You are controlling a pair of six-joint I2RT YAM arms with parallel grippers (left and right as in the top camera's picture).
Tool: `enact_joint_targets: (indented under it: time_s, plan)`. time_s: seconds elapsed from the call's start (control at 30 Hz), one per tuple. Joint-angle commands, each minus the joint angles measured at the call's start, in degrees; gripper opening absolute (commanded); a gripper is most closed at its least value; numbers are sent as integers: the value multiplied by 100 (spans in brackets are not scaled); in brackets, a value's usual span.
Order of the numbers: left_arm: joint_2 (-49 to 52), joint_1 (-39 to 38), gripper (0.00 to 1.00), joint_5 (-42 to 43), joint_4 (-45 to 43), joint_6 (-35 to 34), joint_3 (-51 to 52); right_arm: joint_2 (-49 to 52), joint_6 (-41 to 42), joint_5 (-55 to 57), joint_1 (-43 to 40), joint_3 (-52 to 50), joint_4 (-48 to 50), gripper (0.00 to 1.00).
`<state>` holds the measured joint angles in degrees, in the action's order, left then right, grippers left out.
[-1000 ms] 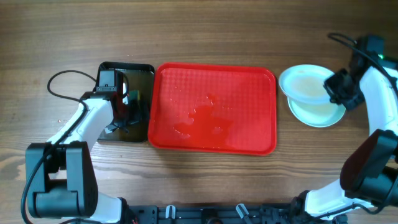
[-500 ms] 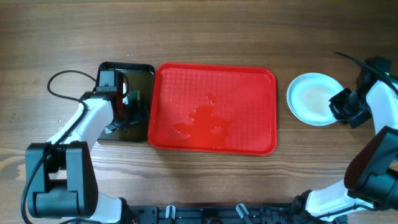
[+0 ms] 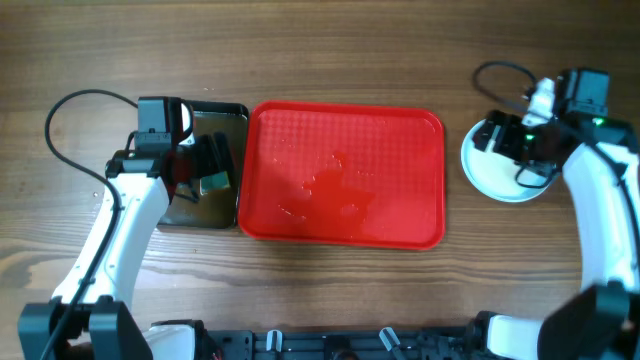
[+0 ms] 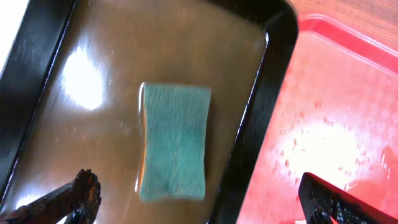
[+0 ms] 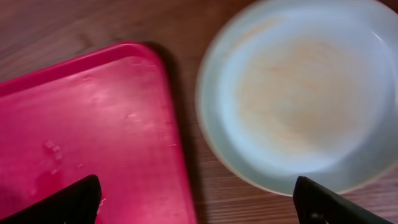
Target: Clean dirty plates on tray and stack at the side
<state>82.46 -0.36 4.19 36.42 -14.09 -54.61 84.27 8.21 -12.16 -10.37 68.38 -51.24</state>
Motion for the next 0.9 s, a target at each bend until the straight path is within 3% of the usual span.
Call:
enact_joint_targets:
  time_s: [0.0,0.23,0.63,0.87]
  plan:
    - [-398,0,100,48,702,11,-127,-446,-219,212,470,13,-70,99]
    - [-1401,24,100,72,1899,15,-114,-1333,-55,343,608,-236,-302,99]
    - [-4229,-177,100,70,1373,-35,1054,-4157,98,470,608,-1810,160,100]
    - [-4371,-177,100,70,1403,-33,1051,-4166,94,472,608,-1810,87,99]
